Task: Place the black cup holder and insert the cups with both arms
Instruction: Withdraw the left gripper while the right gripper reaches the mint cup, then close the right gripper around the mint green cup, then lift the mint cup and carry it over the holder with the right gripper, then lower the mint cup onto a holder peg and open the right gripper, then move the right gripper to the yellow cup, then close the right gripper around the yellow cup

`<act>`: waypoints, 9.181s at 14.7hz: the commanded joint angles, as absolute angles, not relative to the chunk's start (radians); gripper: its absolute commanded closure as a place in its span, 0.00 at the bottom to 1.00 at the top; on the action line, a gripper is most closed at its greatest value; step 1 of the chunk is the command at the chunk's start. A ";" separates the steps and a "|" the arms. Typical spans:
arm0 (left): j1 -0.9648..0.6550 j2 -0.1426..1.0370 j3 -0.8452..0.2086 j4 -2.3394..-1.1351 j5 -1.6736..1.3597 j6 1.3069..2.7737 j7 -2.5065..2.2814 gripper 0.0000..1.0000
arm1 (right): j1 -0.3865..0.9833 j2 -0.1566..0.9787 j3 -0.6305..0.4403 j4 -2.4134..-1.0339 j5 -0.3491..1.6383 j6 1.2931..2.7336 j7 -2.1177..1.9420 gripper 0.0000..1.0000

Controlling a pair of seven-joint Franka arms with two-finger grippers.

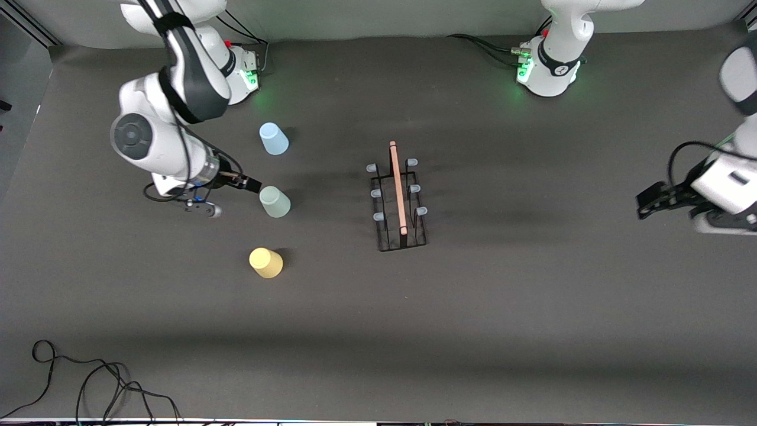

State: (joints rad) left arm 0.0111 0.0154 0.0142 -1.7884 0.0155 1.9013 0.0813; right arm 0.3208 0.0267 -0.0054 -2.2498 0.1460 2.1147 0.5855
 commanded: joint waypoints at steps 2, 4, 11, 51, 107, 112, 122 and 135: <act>0.038 -0.049 0.002 -1.832 0.029 1.890 0.098 0.00 | 0.350 0.061 -0.017 -2.329 0.164 2.282 0.604 0.01; 0.038 -0.051 0.002 -1.824 0.029 1.873 0.101 0.00 | 0.350 0.127 -0.017 -2.330 0.164 2.365 0.603 0.00; 0.037 -0.055 -0.002 -1.815 0.028 1.833 0.143 0.00 | 0.350 0.290 -0.015 -2.345 0.167 2.562 0.604 0.00; 0.015 -0.022 -0.011 -1.677 0.017 1.681 0.074 0.00 | 0.638 0.414 -0.014 -1.549 0.213 1.952 1.238 1.00; 0.002 -0.014 -0.011 -1.677 0.018 1.683 0.054 0.00 | 0.548 0.517 -0.307 -1.600 0.184 2.058 0.503 0.00; 0.003 -0.012 -0.011 -1.678 0.018 1.681 0.054 0.00 | 0.494 0.623 -0.305 -1.582 0.201 2.160 0.448 0.00; 0.003 -0.014 -0.011 -1.678 0.018 1.680 0.051 0.00 | 0.495 0.727 -0.284 -1.595 0.296 2.226 0.442 0.00; 0.005 -0.011 -0.011 -1.680 0.018 1.680 0.055 0.00 | 0.500 0.695 -0.275 -1.681 0.337 2.181 0.403 0.35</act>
